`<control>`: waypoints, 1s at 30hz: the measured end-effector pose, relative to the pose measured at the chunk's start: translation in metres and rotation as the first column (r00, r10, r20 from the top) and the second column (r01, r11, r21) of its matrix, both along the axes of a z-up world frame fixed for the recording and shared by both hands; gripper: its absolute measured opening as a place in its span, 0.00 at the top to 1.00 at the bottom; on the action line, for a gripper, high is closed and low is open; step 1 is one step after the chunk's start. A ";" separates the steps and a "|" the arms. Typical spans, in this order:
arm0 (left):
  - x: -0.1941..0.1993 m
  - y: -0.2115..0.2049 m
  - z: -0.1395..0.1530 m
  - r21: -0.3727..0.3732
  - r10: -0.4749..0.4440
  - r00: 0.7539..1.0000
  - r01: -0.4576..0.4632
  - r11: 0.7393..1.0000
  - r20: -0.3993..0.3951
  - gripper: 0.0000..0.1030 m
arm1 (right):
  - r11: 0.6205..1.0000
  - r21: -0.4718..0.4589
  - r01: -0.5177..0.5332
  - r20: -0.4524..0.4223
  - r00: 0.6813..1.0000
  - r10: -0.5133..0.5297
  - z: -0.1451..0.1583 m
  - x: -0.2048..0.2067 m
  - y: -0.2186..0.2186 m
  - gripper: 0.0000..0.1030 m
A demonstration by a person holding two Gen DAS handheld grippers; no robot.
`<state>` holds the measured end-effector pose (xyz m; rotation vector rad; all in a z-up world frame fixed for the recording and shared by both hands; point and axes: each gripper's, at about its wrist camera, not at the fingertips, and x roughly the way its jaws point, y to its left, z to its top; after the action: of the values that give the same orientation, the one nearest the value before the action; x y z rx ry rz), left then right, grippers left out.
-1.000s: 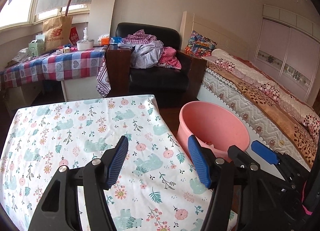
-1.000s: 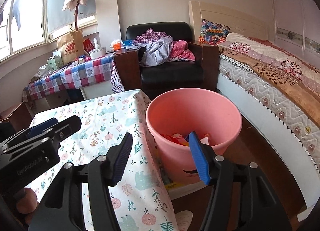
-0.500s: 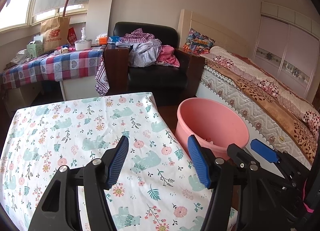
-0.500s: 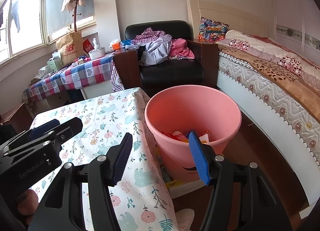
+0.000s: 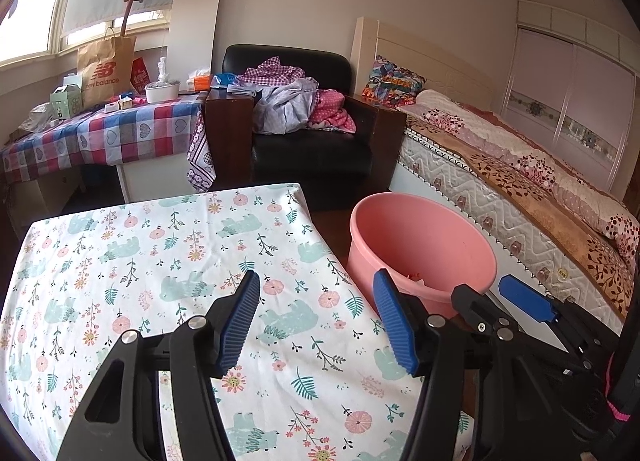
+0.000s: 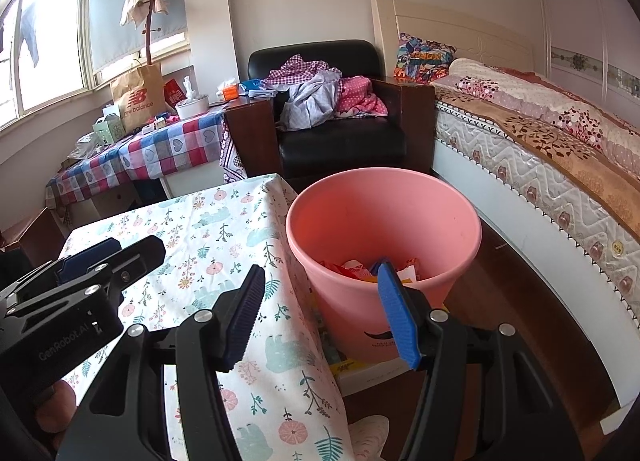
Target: Collect trash
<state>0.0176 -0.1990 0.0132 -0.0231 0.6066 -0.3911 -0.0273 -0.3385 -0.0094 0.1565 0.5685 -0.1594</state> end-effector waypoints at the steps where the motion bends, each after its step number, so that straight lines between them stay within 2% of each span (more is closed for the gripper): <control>1: 0.000 0.000 0.000 0.001 -0.002 1.000 0.002 1.000 0.001 0.43 | 1.000 0.001 0.001 0.000 1.000 -0.001 0.000 0.000 -0.001 0.42; 30: 0.001 -0.002 -0.003 0.006 -0.016 1.000 0.016 1.000 -0.001 0.46 | 1.000 0.023 0.007 0.014 1.000 -0.008 0.007 0.000 0.004 0.42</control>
<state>0.0186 -0.2012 0.0102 -0.0123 0.6089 -0.4050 -0.0275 -0.3349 -0.0020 0.1819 0.5559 -0.1589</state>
